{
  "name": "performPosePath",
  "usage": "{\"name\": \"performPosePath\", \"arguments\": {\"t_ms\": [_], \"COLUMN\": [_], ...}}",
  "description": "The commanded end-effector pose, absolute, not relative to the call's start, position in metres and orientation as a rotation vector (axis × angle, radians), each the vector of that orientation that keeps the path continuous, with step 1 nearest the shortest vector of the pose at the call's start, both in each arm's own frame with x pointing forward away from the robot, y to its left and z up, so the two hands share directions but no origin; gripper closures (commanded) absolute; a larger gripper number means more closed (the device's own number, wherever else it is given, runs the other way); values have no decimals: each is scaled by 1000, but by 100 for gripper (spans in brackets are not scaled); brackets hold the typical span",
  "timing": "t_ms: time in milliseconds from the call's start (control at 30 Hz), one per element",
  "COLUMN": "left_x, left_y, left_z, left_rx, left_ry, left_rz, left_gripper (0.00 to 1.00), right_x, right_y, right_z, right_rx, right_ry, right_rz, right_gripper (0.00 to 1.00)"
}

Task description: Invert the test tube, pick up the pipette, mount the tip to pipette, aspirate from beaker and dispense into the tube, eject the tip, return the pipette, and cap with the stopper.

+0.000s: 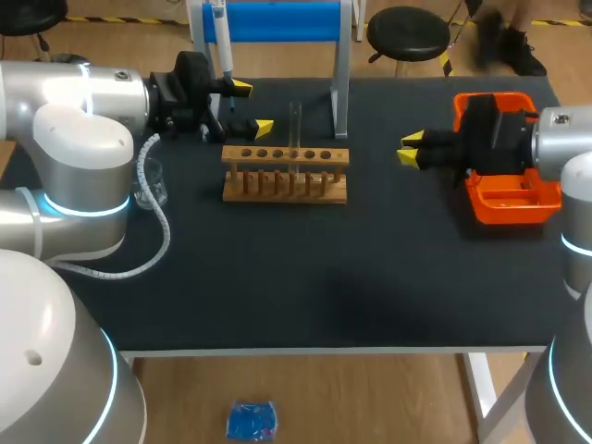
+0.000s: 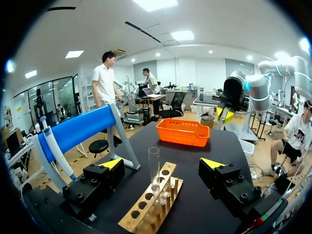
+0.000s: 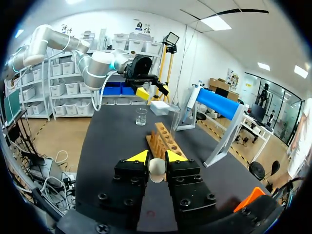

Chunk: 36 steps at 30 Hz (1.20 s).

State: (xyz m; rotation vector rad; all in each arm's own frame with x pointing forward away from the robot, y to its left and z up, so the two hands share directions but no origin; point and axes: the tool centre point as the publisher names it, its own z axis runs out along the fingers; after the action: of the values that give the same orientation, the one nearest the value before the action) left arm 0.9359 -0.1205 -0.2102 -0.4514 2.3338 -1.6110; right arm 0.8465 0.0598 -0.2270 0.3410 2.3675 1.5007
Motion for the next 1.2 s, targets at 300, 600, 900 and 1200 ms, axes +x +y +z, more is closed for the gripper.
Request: {"name": "performPosePath", "arguments": {"t_ms": [300, 600, 900, 1200], "left_x": [936, 936, 936, 936], "left_y": [-120, -120, -120, -120], "left_z": [-211, -211, -211, -211], "left_rx": [-450, -450, -450, -450], "left_ry": [2331, 2331, 2331, 2331], "left_rz": [-1613, -1613, -1613, -1613], "left_gripper": [0, 0, 0, 0], "right_x": [846, 872, 911, 946], "right_y": [59, 79, 119, 170], "right_z": [-227, -218, -205, -191], "right_rx": [340, 314, 300, 270], "right_ry": [2368, 2369, 2461, 2509], "right_rz": [1501, 1513, 1459, 1461], "right_gripper": [100, 100, 100, 100]}}
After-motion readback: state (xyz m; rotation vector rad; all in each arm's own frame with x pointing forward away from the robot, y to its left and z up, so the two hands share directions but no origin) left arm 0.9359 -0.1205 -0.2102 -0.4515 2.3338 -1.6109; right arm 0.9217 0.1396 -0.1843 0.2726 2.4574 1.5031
